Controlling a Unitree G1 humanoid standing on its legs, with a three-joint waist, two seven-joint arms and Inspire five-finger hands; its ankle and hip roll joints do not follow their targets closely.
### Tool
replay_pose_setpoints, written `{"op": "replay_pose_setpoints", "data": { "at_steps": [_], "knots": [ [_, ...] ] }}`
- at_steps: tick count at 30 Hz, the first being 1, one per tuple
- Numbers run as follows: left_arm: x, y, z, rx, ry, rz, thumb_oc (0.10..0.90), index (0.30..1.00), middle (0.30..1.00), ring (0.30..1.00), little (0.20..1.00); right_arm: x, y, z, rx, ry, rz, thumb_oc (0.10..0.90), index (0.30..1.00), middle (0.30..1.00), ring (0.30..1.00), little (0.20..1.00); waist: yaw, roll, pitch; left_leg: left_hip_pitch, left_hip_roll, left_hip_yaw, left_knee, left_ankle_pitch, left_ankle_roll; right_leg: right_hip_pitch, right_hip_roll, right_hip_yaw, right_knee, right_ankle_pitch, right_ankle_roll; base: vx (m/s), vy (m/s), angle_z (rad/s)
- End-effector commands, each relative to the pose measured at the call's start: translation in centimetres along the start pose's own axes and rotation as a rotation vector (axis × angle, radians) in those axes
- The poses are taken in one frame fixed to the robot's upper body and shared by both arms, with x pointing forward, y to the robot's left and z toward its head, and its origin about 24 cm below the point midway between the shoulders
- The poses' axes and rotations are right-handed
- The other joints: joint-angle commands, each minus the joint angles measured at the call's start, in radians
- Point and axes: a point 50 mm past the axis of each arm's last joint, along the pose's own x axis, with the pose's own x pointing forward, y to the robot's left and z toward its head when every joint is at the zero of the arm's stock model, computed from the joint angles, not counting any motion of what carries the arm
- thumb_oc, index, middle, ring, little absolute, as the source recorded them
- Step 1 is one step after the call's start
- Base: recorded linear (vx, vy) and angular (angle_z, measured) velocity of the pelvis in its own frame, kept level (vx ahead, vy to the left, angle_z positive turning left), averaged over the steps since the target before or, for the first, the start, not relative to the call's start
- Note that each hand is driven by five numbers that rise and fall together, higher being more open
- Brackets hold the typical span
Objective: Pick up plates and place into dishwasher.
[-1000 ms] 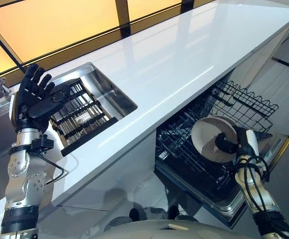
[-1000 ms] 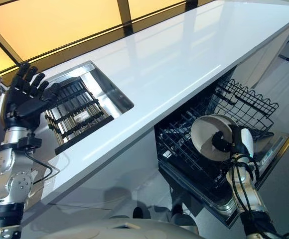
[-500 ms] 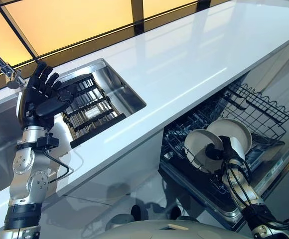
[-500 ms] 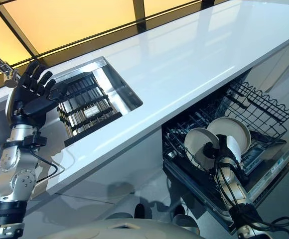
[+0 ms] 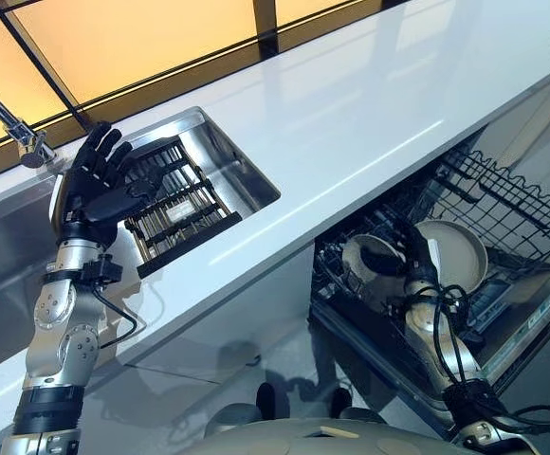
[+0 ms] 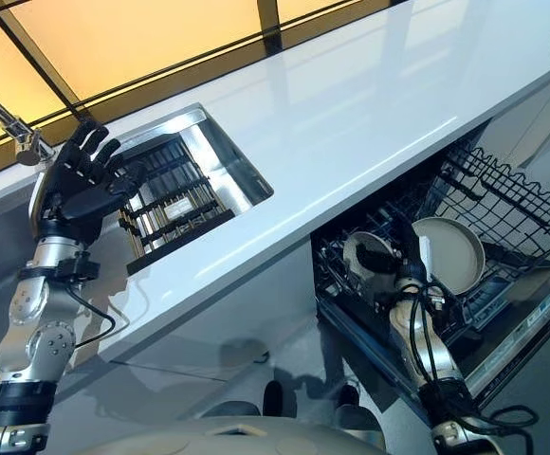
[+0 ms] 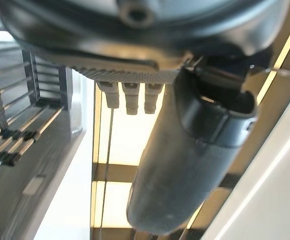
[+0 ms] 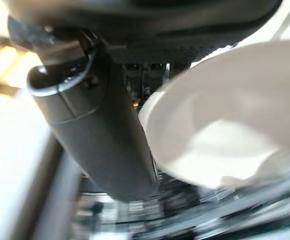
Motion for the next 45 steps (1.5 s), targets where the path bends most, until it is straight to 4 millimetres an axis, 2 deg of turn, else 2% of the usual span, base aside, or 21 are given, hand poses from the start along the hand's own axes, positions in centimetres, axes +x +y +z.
{"op": "replay_pose_setpoints", "data": {
  "at_steps": [1,6,8,13,16,22,26,29,32,35,36,39,41,44,45],
  "knots": [
    [1.9,-0.5,5.1,0.086,-0.243,-0.075,0.8,0.9,0.9,0.9,0.9,0.9,-3.6,6.7,0.241,-0.329,-0.154,0.8,0.9,0.9,0.9,0.9,-0.034,-0.033,-0.037,0.021,-0.078,0.031,0.003,-0.095,0.047,0.017,0.048,0.014,0.051,-0.08,0.008,0.0,0.0,0.0],
    [1.5,-0.1,5.0,0.091,-0.242,-0.067,0.8,0.9,0.9,0.9,0.9,0.6,-7.1,6.4,0.228,-0.332,-0.348,0.8,0.9,0.9,0.9,0.9,-0.052,-0.042,-0.037,0.029,-0.074,0.054,0.003,-0.101,0.049,0.011,0.052,0.027,0.057,-0.08,0.011,0.0,-0.002,-0.07],
    [1.3,0.1,5.1,0.096,-0.242,-0.059,0.8,0.9,0.9,0.9,0.9,0.3,-9.0,4.7,0.217,-0.263,-0.461,0.8,0.9,0.9,0.9,0.9,-0.065,-0.048,-0.038,0.033,-0.071,0.066,0.003,-0.104,0.052,0.009,0.056,0.036,0.06,-0.079,0.013,-0.01,-0.01,-0.14],
    [1.1,0.5,5.3,0.112,-0.236,-0.048,0.8,0.9,0.9,0.9,0.9,-1.0,-12.0,0.9,0.18,-0.115,-0.644,0.8,0.9,0.9,0.9,0.9,-0.085,-0.059,-0.037,0.039,-0.068,0.09,0.003,-0.109,0.057,0.003,0.062,0.06,0.064,-0.073,0.018,0.0,-0.025,-0.22],
    [1.3,0.5,5.6,0.117,-0.232,-0.054,0.8,0.9,0.9,0.9,0.9,-1.6,-12.3,-0.9,0.171,-0.047,-0.65,0.8,0.9,0.9,0.9,0.9,-0.091,-0.059,-0.031,0.041,-0.066,0.097,0.003,-0.11,0.059,-0.001,0.063,0.07,0.065,-0.069,0.02,0.0,-0.033,-0.2],
    [1.9,0.0,5.4,0.104,-0.211,-0.085,0.8,0.9,0.9,0.9,0.9,-1.5,-10.4,-3.6,0.241,0.064,-0.483,0.8,0.9,0.9,0.9,0.9,-0.092,-0.053,-0.018,0.036,-0.066,0.102,0.003,-0.105,0.057,-0.008,0.063,0.073,0.064,-0.063,0.021,0.01,-0.026,-0.11],
    [2.5,-0.8,5.3,0.108,-0.205,-0.113,0.8,0.9,0.9,0.9,0.9,-1.2,-10.4,-4.7,0.199,0.105,-0.443,0.8,0.9,0.9,0.9,0.9,-0.085,-0.048,-0.009,0.03,-0.067,0.097,0.003,-0.101,0.054,-0.009,0.061,0.068,0.062,-0.062,0.022,0.04,-0.033,-0.02],
    [2.8,-1.0,5.4,0.11,-0.203,-0.124,0.8,0.9,0.9,0.9,0.9,-1.0,-10.9,-4.7,0.147,0.106,-0.475,0.8,0.9,0.9,0.9,0.9,-0.081,-0.042,0.0,0.024,-0.066,0.092,0.003,-0.098,0.05,-0.014,0.059,0.064,0.063,-0.062,0.022,0.03,-0.027,0.05],
    [3.0,-1.6,5.5,0.112,-0.203,-0.13,0.8,0.9,0.9,0.9,0.9,-0.3,-12.2,-1.1,-0.035,-0.116,-0.69,0.8,0.9,0.9,0.9,0.9,-0.074,-0.024,0.025,0.004,-0.069,0.074,0.003,-0.087,0.049,-0.033,0.058,0.072,0.066,-0.058,0.019,0.0,-0.008,0.06],
    [2.8,-1.6,4.9,0.092,-0.212,-0.111,0.8,0.9,0.9,0.9,0.9,-0.3,-11.2,3.9,-0.076,-0.417,-0.853,0.8,0.9,0.9,0.9,0.9,-0.071,0.007,0.048,-0.024,-0.078,0.058,0.003,-0.079,0.055,-0.064,0.06,0.09,0.071,-0.056,0.013,-0.03,0.058,0.09],
    [2.7,-1.6,4.8,0.084,-0.214,-0.106,0.8,0.9,0.9,0.9,0.9,-0.3,-10.9,4.3,-0.053,-0.446,-0.845,0.8,0.9,0.9,0.9,0.9,-0.07,0.014,0.052,-0.03,-0.08,0.058,0.003,-0.077,0.055,-0.07,0.058,0.091,0.073,-0.057,0.013,-0.03,0.085,0.06],
    [2.5,-1.4,4.8,0.077,-0.219,-0.096,0.8,0.9,0.9,0.9,0.9,-0.1,-10.6,4.3,-0.054,-0.444,-0.802,0.8,0.9,0.9,0.9,0.9,-0.065,0.021,0.055,-0.038,-0.082,0.056,0.003,-0.076,0.054,-0.077,0.056,0.085,0.075,-0.061,0.013,0.0,0.03,0.03],
    [2.3,-1.0,5.1,0.068,-0.221,-0.089,0.8,0.9,0.9,0.9,0.9,0.2,-10.4,3.3,-0.067,-0.362,-0.727,0.8,0.9,0.9,0.9,0.9,-0.061,0.021,0.056,-0.042,-0.083,0.059,0.003,-0.073,0.051,-0.079,0.052,0.074,0.079,-0.066,0.012,0.0,0.0,0.0],
    [2.0,-0.7,5.5,0.075,-0.22,-0.091,0.8,0.9,0.9,0.9,0.9,0.4,-10.1,0.2,-0.063,-0.148,-0.619,0.8,0.9,0.9,0.9,0.9,-0.055,0.009,0.058,-0.044,-0.079,0.062,0.003,-0.067,0.047,-0.078,0.05,0.056,0.085,-0.07,0.008,0.0,0.0,0.0],
    [2.0,-0.7,5.5,0.076,-0.22,-0.092,0.8,0.9,0.9,0.9,0.9,0.3,-10.2,0.1,-0.062,-0.146,-0.619,0.8,0.9,0.9,0.9,0.9,-0.055,0.008,0.058,-0.044,-0.079,0.062,0.003,-0.067,0.047,-0.078,0.049,0.055,0.086,-0.07,0.008,0.0,0.0,0.0]
  ]
}}
